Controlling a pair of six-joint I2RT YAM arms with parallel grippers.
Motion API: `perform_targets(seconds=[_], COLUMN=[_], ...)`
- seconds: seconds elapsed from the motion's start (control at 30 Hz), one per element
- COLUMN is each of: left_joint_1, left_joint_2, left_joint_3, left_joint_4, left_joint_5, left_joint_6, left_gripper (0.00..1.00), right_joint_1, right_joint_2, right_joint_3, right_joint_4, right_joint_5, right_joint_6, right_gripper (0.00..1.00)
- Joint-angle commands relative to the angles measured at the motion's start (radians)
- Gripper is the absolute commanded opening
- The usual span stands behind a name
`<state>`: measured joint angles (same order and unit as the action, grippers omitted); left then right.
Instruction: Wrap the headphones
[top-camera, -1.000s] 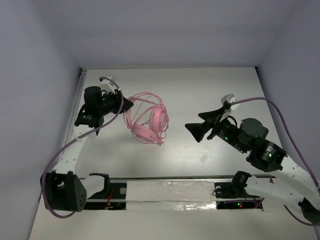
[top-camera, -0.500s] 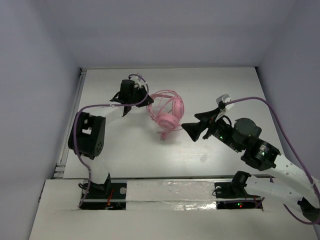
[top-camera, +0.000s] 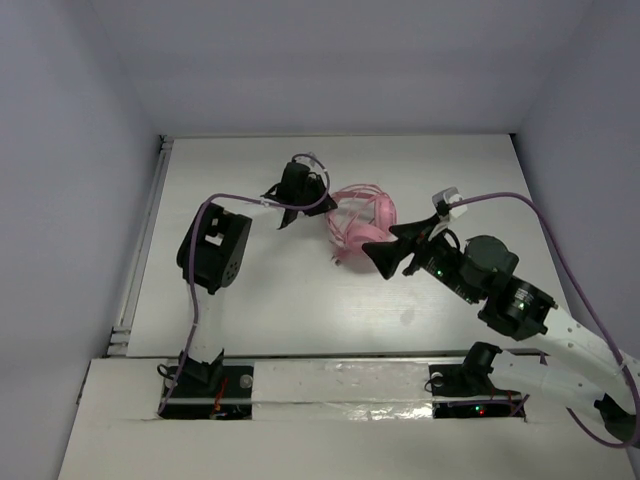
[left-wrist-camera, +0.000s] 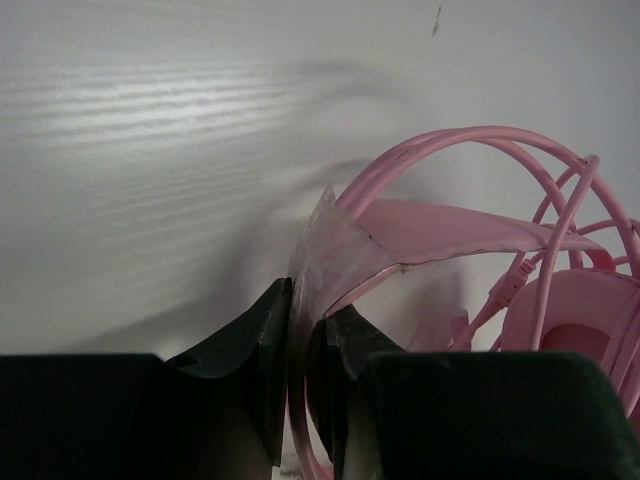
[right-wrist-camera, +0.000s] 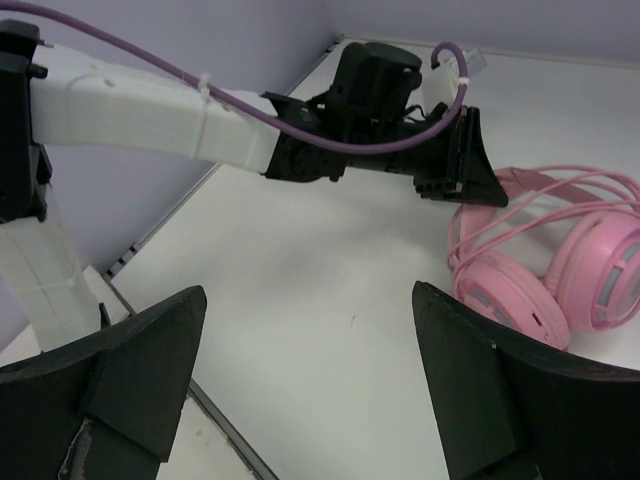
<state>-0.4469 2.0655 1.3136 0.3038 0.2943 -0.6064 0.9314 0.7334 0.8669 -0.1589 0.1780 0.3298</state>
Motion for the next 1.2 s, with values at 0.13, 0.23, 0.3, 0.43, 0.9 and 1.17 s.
perform_targets(seconds=[0.13,0.23,0.3,0.43,0.9,1.17], left_joint_1=[-0.053,-0.053,-0.053,-0.053,-0.053,-0.053], left_joint_2=[-0.045,-0.105,-0.162,-0.252,-0.708,-1.16], left_joint_3=[0.003,-0.031,-0.048,-0.05,-0.043,-0.217], left_joint_4=[0.089,0.089,0.083,0.051,-0.143,-0.278], left_joint_5=[-0.056,-0.104,-0.139,-0.193,-0.285,-0.483], left_joint_6=[-0.087,-0.072,-0.053,-0.006,0.175,0.235], left_gripper=[0.07,0.27,0.43,0.78,0.99,0.99], right_joint_1=[0.007,0.007,0.007,0.007,0.007,0.007], right_joint_2=[-0.006,-0.023,-0.028,-0.032,-0.199,-0.397], right_joint_3=[-0.005,-0.003,0.0,0.011,0.104,0.077], right_joint_4=[0.07,0.07,0.073,0.068,0.038,-0.083], right_joint_5=[0.092,0.103,0.101,0.101,0.339,0.541], right_joint_6=[0.048,0.054,0.057,0.064,0.086,0.129], right_gripper=[0.9,0.92,0.98,1.0,0.91,0.34])
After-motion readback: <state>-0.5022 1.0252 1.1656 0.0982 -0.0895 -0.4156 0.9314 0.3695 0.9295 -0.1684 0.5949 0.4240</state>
